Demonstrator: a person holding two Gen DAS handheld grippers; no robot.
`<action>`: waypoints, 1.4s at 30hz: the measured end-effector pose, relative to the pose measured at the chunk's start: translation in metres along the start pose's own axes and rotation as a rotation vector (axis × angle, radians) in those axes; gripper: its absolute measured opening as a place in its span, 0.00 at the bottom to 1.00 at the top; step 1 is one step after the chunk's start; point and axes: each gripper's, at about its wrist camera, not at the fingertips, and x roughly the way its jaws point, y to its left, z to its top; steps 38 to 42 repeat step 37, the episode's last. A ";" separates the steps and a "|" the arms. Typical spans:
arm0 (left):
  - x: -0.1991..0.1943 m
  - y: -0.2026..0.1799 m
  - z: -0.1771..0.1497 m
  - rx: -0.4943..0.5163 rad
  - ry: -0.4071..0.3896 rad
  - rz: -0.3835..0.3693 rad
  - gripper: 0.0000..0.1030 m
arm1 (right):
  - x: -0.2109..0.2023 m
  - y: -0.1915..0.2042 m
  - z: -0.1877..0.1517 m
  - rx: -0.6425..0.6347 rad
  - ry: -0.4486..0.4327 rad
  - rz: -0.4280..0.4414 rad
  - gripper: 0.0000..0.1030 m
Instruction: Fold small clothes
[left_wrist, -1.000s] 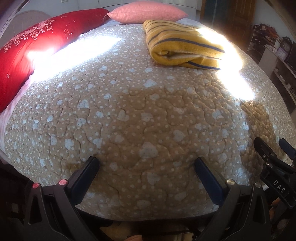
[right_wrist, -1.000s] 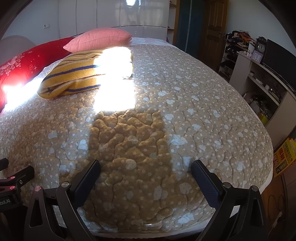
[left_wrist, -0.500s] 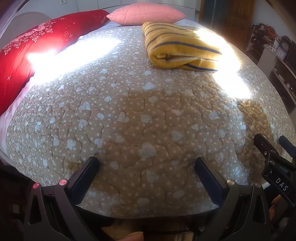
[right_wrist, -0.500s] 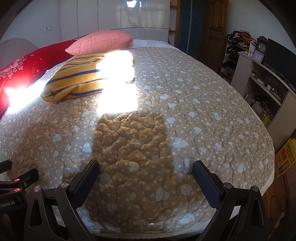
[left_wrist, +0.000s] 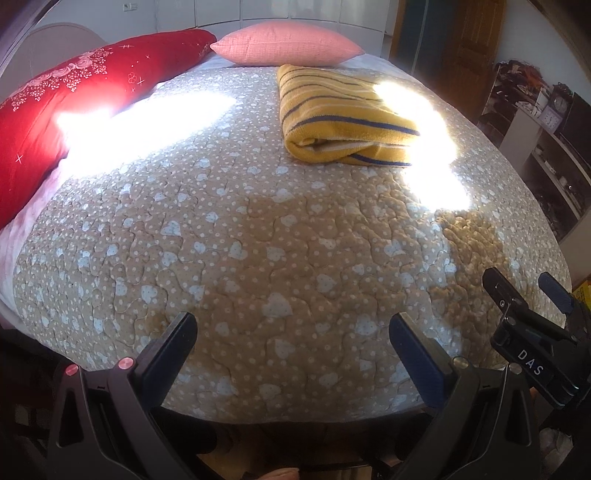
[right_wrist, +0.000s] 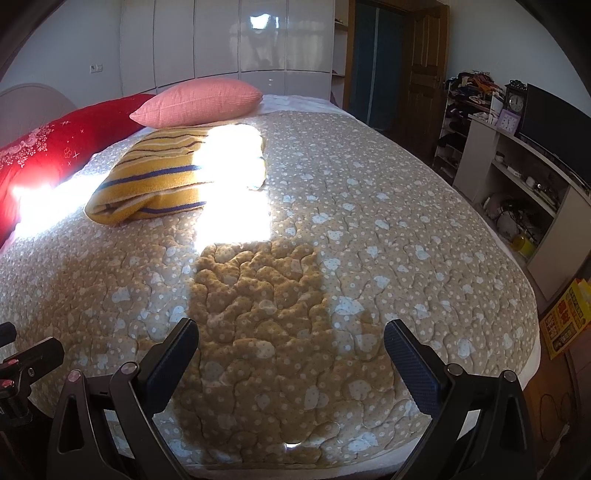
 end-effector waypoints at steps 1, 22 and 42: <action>-0.001 -0.001 -0.001 0.002 -0.001 -0.001 1.00 | -0.001 0.001 0.001 -0.005 -0.003 -0.002 0.99; -0.042 -0.015 0.009 0.068 -0.040 0.007 1.00 | -0.014 -0.001 0.012 -0.021 -0.029 -0.039 0.99; -0.040 -0.022 0.005 0.095 -0.056 0.019 1.00 | -0.008 -0.001 0.007 -0.019 -0.004 -0.033 0.99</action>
